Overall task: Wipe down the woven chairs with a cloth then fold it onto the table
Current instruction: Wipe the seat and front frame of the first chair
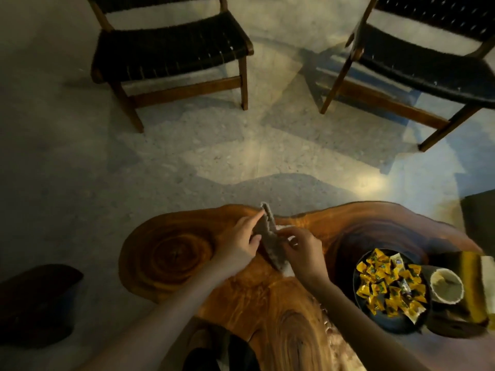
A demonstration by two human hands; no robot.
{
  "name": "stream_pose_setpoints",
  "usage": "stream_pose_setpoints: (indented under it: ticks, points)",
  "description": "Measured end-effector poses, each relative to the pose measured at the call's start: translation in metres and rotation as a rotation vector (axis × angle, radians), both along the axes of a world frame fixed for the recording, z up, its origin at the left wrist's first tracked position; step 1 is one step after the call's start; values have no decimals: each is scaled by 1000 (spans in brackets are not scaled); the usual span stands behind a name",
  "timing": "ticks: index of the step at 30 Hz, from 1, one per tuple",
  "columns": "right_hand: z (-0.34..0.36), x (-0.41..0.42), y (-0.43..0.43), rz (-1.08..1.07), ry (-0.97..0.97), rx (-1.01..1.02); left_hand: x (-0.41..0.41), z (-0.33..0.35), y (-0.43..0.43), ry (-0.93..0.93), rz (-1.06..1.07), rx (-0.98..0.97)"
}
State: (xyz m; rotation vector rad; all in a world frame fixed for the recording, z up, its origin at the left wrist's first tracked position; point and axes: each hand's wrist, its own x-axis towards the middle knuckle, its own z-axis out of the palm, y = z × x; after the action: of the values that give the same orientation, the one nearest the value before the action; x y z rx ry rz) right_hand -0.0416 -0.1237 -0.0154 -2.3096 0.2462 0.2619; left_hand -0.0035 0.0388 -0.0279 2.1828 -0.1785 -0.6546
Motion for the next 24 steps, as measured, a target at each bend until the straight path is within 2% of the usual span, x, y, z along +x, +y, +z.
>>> stream_pose_setpoints:
  ticks: [6,8,11,13,19,24]
  points:
    - [122,44,40,211,-146,91,19,109,47,2,193,-144]
    - [154,54,62,238,-168,166,22,139,68,-27,305,-201]
    - [184,63,104,302,-221,217,22,170,106,65,527,-336]
    - [194,67,138,350,-240,240,22,181,137,136,620,-417]
    - [187,79,253,391,-102,376,29,187,242,292,816,-649]
    - [175,96,371,313,-26,513,53,184,358,287,857,-642]
